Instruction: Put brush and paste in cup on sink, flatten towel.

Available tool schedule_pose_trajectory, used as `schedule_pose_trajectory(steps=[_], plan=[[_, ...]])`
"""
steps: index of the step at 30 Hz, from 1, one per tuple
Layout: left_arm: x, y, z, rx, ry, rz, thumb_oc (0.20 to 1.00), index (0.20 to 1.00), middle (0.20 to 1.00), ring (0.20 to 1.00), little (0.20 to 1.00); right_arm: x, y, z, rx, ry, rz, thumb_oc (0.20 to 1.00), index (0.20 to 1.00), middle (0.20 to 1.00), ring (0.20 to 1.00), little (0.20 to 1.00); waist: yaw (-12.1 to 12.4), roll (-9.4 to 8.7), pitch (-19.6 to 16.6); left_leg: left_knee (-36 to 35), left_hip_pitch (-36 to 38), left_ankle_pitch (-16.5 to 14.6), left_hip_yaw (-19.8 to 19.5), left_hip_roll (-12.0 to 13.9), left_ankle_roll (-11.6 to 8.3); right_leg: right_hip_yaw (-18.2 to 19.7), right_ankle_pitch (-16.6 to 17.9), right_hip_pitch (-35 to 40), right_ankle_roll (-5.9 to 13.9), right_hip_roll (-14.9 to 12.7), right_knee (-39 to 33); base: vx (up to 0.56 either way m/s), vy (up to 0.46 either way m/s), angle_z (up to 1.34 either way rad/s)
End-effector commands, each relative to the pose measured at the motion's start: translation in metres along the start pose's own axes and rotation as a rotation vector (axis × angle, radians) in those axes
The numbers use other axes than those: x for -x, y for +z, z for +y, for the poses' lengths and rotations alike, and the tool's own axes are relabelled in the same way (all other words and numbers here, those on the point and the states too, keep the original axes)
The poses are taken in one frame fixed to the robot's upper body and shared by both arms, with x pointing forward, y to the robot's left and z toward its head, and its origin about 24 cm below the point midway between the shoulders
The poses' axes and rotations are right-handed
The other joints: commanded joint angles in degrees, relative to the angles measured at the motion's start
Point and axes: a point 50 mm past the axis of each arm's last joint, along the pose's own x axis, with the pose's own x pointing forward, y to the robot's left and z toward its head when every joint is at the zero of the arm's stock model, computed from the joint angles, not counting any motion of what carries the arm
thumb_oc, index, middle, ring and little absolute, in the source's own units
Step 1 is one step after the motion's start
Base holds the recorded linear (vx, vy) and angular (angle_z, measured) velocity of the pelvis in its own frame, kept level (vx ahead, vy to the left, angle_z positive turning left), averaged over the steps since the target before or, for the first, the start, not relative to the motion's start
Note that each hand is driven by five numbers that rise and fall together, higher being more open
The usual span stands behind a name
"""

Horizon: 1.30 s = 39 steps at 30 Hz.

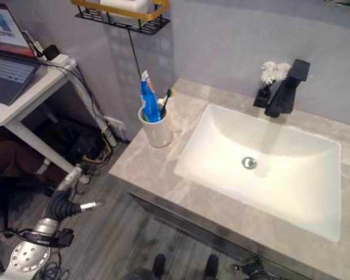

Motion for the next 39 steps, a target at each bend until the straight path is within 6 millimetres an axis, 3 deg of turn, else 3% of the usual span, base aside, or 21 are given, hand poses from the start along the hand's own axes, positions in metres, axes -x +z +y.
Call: schedule_pose_trajectory(steps=[1,6,12,14,15,17,20,23,24,27,31,39], plan=[[-0.019,0.045,0.017,0.074,0.035,-0.239,0.200,0.200,0.200,0.200,0.200,-0.003,0.010,-0.005,0.034,0.000,-0.021,1.000,1.000,1.000,1.000,1.000,-1.1,-1.25,-0.4,3.1,-1.5,-1.8,1.8,-2.2,0.40,-0.4,2.2,0.7,3.02,-2.5,0.7,0.03,-0.057,0.06],[-0.019,0.060,0.014,0.197,0.005,-0.299,0.200,0.200,0.200,0.200,0.200,0.000,-0.006,0.001,0.091,0.040,0.041,1.000,1.000,1.000,1.000,1.000,-1.7,-0.22,-1.1,2.8,-0.9,-1.5,2.6,-1.6,-0.20,0.0,1.2,1.3,2.39,-1.9,0.4,0.06,-0.055,-0.05],[-0.022,0.062,0.004,0.275,-0.061,-0.297,0.200,0.200,0.200,0.200,0.200,-0.001,-0.004,-0.001,0.143,0.039,0.043,1.000,1.000,1.000,1.000,1.000,-2.3,1.45,-0.3,2.0,-1.1,-0.8,2.6,-1.5,-0.21,0.8,0.8,0.6,2.02,-1.5,0.8,0.01,-0.014,-0.07],[-0.021,0.058,-0.001,0.283,-0.090,-0.273,0.200,0.200,0.200,0.200,0.200,-0.003,0.004,-0.005,0.179,0.022,0.022,1.000,1.000,1.000,1.000,1.000,-2.5,2.19,0.0,1.4,-1.0,-0.5,2.9,-1.4,-0.20,1.3,0.9,0.0,1.91,-1.4,0.9,0.02,0.015,-0.10],[-0.022,0.053,-0.006,0.322,-0.110,-0.239,0.200,0.200,0.200,0.200,0.200,-0.006,0.022,-0.008,0.304,0.001,-0.058,1.000,1.000,1.000,1.000,1.000,-2.8,2.94,0.2,0.7,-1.2,0.2,3.6,-1.5,-0.32,2.1,1.0,-0.9,1.88,-1.2,0.8,0.01,0.021,-0.21],[-0.021,0.048,-0.011,0.336,-0.128,-0.207,0.200,0.200,0.200,0.200,0.200,-0.007,0.040,-0.009,0.339,-0.016,-0.131,1.000,1.000,1.000,1.000,1.000,-3.5,3.68,0.3,-0.2,-1.7,0.7,4.3,-1.5,-0.43,2.8,1.3,-1.8,1.89,-1.1,0.5,0.01,0.016,-0.24],[-0.024,0.044,-0.015,0.346,-0.139,-0.187,0.200,0.200,0.200,0.200,0.200,-0.007,0.049,-0.007,0.351,-0.014,-0.165,1.000,1.000,1.000,1.000,1.000,-4.0,4.09,0.4,-0.6,-2.6,1.2,4.6,-1.4,-0.61,3.2,1.4,-2.9,1.84,-0.8,0.4,0.00,-0.010,-0.16],[-0.028,0.045,-0.018,0.363,-0.131,-0.199,0.200,0.200,0.200,0.200,0.200,-0.006,0.047,-0.004,0.291,0.004,-0.145,1.000,1.000,1.000,1.000,1.000,-4.4,4.19,0.3,-0.6,-3.4,1.4,4.5,-1.2,-0.84,3.3,1.3,-3.4,1.67,-0.7,0.3,0.00,-0.013,-0.03],[-0.035,0.055,-0.021,0.375,-0.134,-0.251,0.200,0.200,0.200,0.200,0.200,-0.007,0.042,-0.006,0.198,-0.019,-0.099,1.000,1.000,1.000,1.000,1.000,-5.0,4.49,0.5,-0.6,-3.9,1.7,4.5,-1.1,-1.02,3.1,1.3,-3.7,1.63,-0.8,0.3,0.00,0.000,0.00],[-0.043,0.062,-0.026,0.402,-0.133,-0.292,0.200,0.200,0.200,0.200,0.200,-0.007,0.040,-0.004,0.180,-0.025,-0.077,1.000,1.000,1.000,1.000,1.000,-5.4,4.69,0.6,-0.6,-4.6,1.8,4.4,-1.1,-1.23,2.9,1.2,-4.2,1.58,-0.9,0.2,0.00,-0.010,0.04],[-0.053,0.073,-0.022,0.358,-0.108,-0.355,0.200,0.200,0.200,0.200,0.200,-0.007,0.053,0.000,0.133,-0.012,-0.119,1.000,1.000,1.000,1.000,1.000,-6.8,4.45,0.9,-0.6,-6.4,2.1,5.7,-0.8,-1.60,4.0,1.9,-6.8,1.82,-0.9,0.2,-0.02,-0.011,-0.01],[-0.052,0.060,-0.017,0.325,-0.066,-0.299,0.200,0.200,0.200,0.200,0.200,-0.009,0.046,-0.010,-0.035,-0.040,-0.049,1.000,1.000,1.000,1.000,1.000,-6.2,3.97,0.8,-0.6,-8.9,3.1,8.5,0.1,-2.00,7.0,2.8,-11.0,2.19,-0.3,0.2,0.00,-0.011,-0.26]])
